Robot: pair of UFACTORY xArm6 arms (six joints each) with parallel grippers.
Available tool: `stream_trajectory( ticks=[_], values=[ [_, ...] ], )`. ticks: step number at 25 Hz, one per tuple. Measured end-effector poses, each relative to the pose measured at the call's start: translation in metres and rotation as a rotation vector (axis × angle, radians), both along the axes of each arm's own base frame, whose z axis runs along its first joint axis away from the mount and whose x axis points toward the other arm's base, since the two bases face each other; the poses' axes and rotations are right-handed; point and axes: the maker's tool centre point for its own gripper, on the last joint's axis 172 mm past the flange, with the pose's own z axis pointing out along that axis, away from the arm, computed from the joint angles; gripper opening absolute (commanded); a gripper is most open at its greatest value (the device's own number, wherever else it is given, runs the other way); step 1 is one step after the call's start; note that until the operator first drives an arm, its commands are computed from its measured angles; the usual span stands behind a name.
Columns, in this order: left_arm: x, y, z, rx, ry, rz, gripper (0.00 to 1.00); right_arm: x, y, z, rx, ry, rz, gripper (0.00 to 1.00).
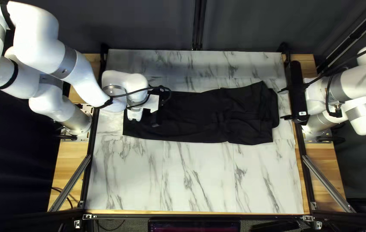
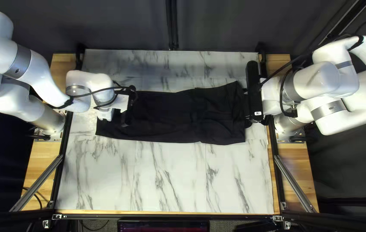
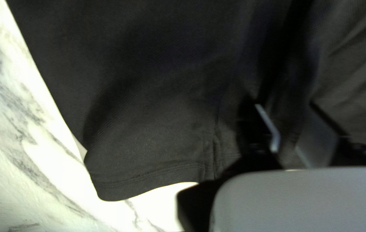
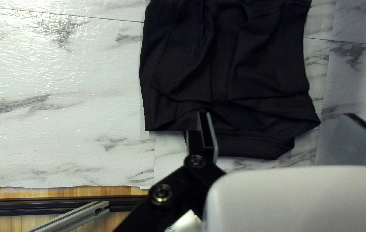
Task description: Fold t-shirt
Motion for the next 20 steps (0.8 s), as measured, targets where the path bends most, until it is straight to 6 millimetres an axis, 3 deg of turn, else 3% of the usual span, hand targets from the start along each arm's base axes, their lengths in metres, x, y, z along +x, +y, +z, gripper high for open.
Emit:
stream_trajectory(
  ticks=[8, 20],
  values=[
    [-0.006, -0.023, 0.025, 0.036, 0.010, 0.014, 0.00, 0.000, 0.000, 0.000, 0.000, 0.000, 0.000, 1.00],
    [-0.027, -0.026, 0.016, 0.043, 0.060, 0.042, 0.02, 0.000, 0.000, 0.000, 0.000, 0.000, 0.000, 1.00]
  ],
)
